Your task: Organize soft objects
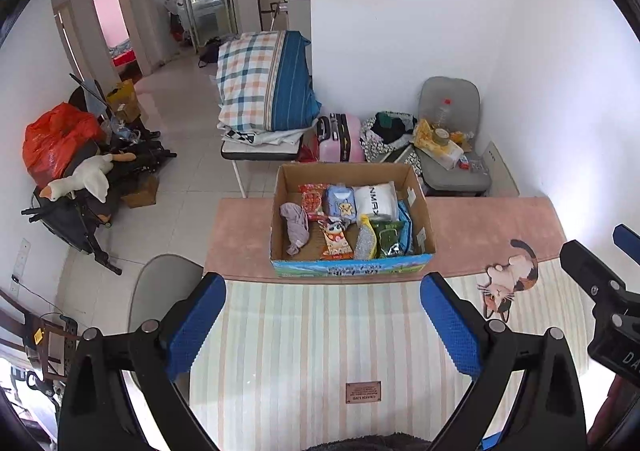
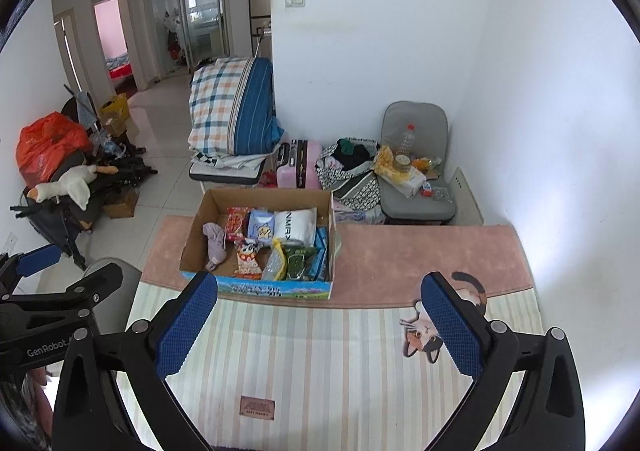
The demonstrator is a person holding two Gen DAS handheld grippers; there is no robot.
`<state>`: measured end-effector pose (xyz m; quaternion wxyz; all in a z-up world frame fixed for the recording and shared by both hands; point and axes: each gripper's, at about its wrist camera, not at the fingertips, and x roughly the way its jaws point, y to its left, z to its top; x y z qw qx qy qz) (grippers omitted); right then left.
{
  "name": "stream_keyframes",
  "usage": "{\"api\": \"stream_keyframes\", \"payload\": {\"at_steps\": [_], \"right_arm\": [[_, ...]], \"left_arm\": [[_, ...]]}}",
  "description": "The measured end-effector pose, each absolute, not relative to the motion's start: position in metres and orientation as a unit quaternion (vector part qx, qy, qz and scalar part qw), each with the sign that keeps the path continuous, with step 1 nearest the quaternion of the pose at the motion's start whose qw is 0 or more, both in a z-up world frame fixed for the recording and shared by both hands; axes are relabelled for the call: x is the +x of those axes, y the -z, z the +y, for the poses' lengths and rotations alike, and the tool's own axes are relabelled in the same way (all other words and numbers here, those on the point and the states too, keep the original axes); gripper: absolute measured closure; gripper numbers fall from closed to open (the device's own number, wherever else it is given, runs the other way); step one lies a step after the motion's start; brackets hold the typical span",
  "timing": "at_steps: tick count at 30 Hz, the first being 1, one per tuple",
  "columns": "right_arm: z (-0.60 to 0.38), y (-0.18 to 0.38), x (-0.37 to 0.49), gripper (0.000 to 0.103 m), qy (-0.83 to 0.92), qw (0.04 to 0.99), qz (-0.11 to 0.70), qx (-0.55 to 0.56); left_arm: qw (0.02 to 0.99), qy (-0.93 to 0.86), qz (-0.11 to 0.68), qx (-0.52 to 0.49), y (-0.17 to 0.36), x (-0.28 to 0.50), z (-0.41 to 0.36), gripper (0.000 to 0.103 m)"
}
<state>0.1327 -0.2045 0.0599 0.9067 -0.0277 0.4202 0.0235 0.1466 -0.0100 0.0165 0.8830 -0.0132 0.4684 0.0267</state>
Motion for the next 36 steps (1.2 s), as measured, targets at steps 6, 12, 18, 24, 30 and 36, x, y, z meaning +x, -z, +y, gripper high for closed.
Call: {"api": "stream_keyframes", "payload": {"at_steps": [6,12,18,24,30,36], "right_arm": [[-0.208,-0.066,0.133,0.000,-0.015,0.910,0.413,-0.026],[-0.208,-0.068,0.136,0.000,-0.015,0.911,0.411,-0.025],[-0.207,-0.070,0.137,0.000,-0.015,0.912,0.409,-0.023],[-0.207,-0.073,0.138,0.000,-0.011,0.913,0.408,-0.022],[-0.209,-0.073,0.138,0.000,-0.009,0.913,0.408,-0.020],[-0.209,-0.074,0.139,0.000,-0.005,0.914,0.406,-0.020]], "left_arm": [[0.889,-0.031,0.456,-0.010,-0.023,0.142,-0.009,0.003],[0.890,-0.030,0.454,-0.012,-0.023,0.142,-0.009,0.003],[0.892,-0.028,0.450,-0.013,-0.028,0.143,-0.012,0.003],[0.893,-0.025,0.450,-0.015,-0.033,0.143,-0.011,0.003],[0.895,-0.024,0.446,-0.014,-0.035,0.143,-0.011,0.003],[0.896,-0.025,0.443,-0.014,-0.036,0.145,-0.013,0.003]]}}
